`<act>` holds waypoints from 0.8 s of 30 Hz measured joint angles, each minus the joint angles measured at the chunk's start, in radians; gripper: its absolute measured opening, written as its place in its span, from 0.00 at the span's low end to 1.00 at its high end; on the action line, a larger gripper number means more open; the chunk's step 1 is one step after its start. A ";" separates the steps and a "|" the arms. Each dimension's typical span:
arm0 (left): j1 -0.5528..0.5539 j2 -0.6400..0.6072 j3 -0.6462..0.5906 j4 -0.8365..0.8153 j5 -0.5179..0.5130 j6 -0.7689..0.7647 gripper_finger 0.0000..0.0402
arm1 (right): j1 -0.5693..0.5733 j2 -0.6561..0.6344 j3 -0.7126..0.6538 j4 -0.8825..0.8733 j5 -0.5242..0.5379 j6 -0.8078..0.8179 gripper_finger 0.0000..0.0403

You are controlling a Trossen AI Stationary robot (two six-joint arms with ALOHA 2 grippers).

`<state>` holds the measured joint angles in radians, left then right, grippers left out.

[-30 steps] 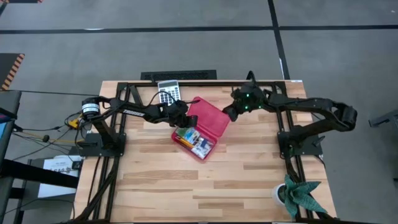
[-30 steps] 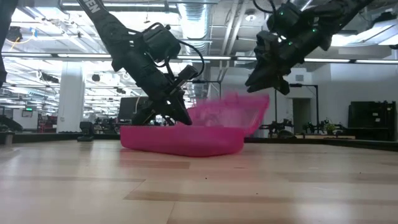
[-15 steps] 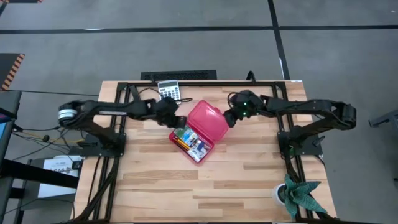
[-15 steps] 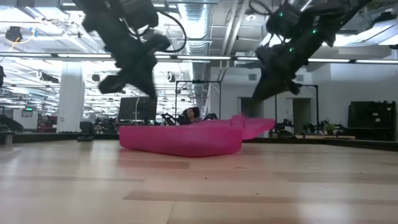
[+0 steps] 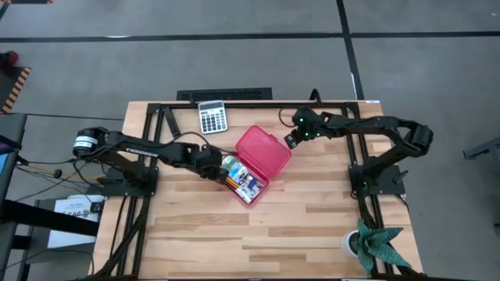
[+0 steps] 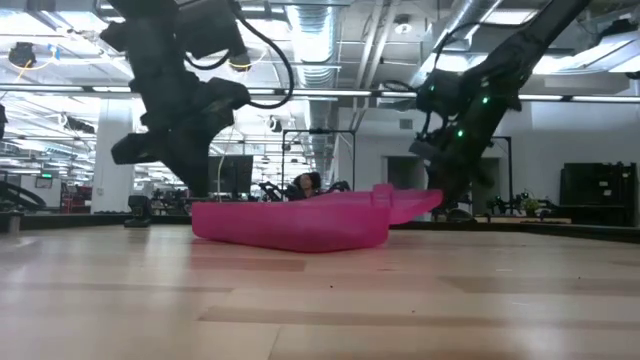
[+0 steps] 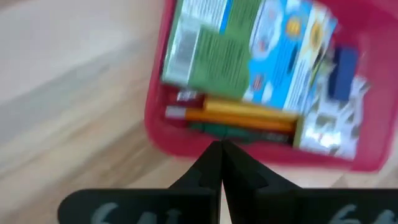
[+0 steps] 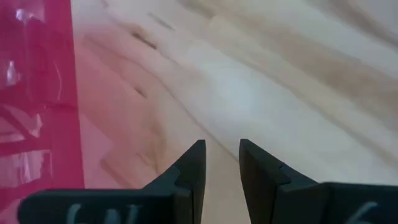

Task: Pack school essentials
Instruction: Close the supply box

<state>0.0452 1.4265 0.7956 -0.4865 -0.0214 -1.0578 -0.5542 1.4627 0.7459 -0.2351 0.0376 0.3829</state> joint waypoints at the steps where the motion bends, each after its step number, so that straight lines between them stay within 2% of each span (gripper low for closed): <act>1: -0.013 0.000 0.000 -0.015 -0.002 -0.003 0.00 | 0.000 0.020 0.000 0.002 -0.013 -0.001 0.25; 8: -0.058 0.000 0.000 -0.035 -0.059 -0.036 0.00 | 0.033 0.120 -0.001 0.120 -0.153 0.006 0.25; 15: -0.058 0.035 -0.014 -0.020 -0.096 -0.024 0.00 | 0.071 0.114 0.072 0.067 -0.148 -0.033 0.25; 24: -0.059 0.131 -0.025 0.147 -0.090 -0.024 0.00 | 0.119 0.106 0.176 -0.003 -0.146 -0.053 0.25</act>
<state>-0.0143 1.5579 0.7708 -0.3394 -0.1112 -1.0817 -0.4347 1.5688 0.9217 -0.2382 -0.1083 0.3303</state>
